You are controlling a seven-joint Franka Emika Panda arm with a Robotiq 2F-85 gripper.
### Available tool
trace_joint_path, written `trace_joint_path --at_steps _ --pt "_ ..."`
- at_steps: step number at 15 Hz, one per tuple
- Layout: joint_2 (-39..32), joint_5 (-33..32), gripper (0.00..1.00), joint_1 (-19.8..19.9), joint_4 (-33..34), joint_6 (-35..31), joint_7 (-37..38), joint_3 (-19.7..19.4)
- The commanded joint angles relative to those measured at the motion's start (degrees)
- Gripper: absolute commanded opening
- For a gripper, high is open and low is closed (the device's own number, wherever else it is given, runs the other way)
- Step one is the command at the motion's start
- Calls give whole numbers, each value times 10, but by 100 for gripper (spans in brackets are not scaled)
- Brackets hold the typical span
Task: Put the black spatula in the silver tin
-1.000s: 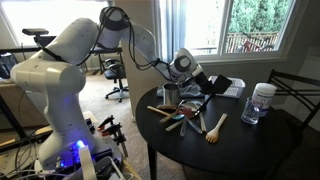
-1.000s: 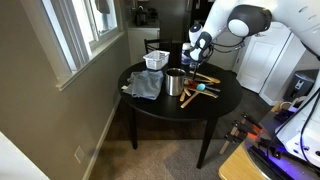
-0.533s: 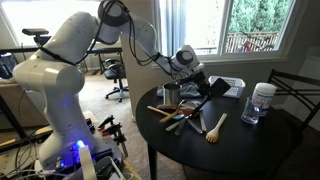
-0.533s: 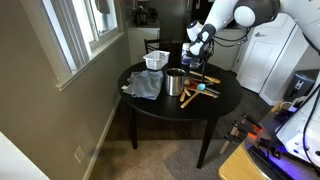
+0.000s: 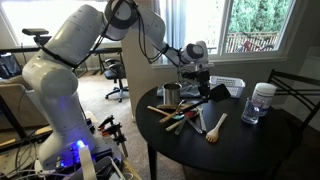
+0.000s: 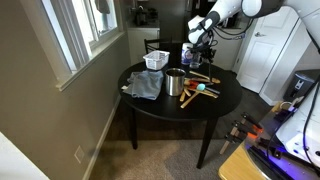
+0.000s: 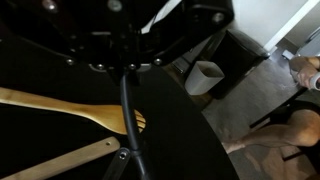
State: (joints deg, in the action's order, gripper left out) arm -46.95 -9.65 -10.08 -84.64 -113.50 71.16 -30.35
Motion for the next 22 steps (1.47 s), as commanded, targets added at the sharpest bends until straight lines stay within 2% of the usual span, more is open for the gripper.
trace_joint_path --at_steps 1,7,10,15,16,17,18,22 --pt "-6 -23 8 56 50 54 21 52" --pt "-15 -1 8 119 101 143 -45 130" --pt "-7 11 8 139 111 163 -66 154" --pt "-14 25 8 154 144 189 -73 168" --pt "-19 15 8 149 150 191 -54 161" --pt "-23 4 8 140 150 155 -4 146" --pt "-21 11 8 144 152 145 14 146" --pt "7 12 8 153 134 151 -17 159"
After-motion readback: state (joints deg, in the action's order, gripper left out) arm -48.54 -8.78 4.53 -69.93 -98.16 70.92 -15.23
